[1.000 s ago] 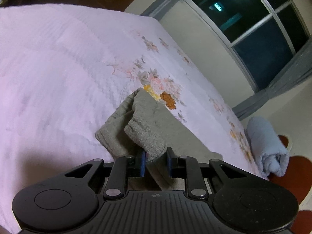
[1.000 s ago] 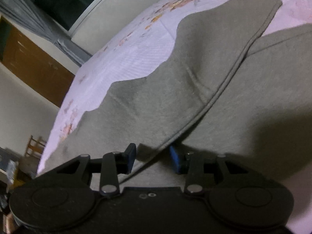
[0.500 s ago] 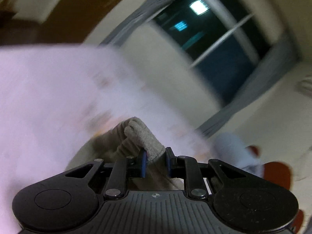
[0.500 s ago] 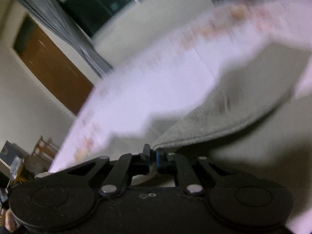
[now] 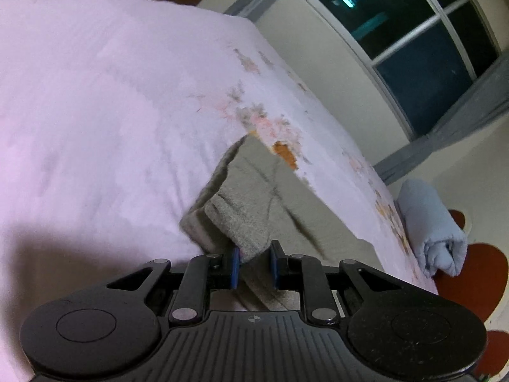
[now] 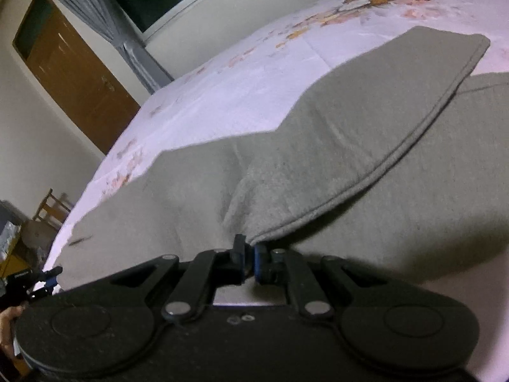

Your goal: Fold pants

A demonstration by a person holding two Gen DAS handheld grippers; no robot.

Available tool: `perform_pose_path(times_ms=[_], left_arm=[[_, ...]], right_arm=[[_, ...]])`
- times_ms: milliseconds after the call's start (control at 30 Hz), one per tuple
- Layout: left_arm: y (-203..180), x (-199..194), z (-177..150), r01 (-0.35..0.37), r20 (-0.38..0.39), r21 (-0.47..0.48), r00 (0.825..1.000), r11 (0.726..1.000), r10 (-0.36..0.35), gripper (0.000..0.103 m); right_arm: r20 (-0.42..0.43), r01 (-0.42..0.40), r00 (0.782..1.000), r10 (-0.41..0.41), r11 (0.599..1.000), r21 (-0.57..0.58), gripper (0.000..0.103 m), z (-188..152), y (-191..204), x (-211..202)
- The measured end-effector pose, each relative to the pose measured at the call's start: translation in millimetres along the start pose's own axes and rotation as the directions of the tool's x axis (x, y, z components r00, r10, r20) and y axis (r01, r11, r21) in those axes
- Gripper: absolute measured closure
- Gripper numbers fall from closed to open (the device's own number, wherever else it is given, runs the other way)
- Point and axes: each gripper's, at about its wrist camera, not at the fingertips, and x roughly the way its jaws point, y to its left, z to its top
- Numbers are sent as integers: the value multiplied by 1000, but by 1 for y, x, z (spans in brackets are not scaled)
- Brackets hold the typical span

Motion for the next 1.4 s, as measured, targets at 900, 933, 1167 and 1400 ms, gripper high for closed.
perform_pose_path(times_ms=[900,933,1167,1400], left_arm=[[-70,-54,-37,-133,177,188,979,973,100,3],[-85,-54,-48,-126,173,219,981,968,89,3],[-176,5,-117,-100,80,400,994,911,74,3],[-194,44,-145,-201,116,384,979,901,168,3]], right_arm=[[198,72,977,-82,996,56,43,27,-50,-91],[223,76,971,-90,994,73,43,32,-57,-97],[308,83,935,-176,953,292,53,91,-142,-112],[243,115,946,-215,923,368,66,134,-204,-76]])
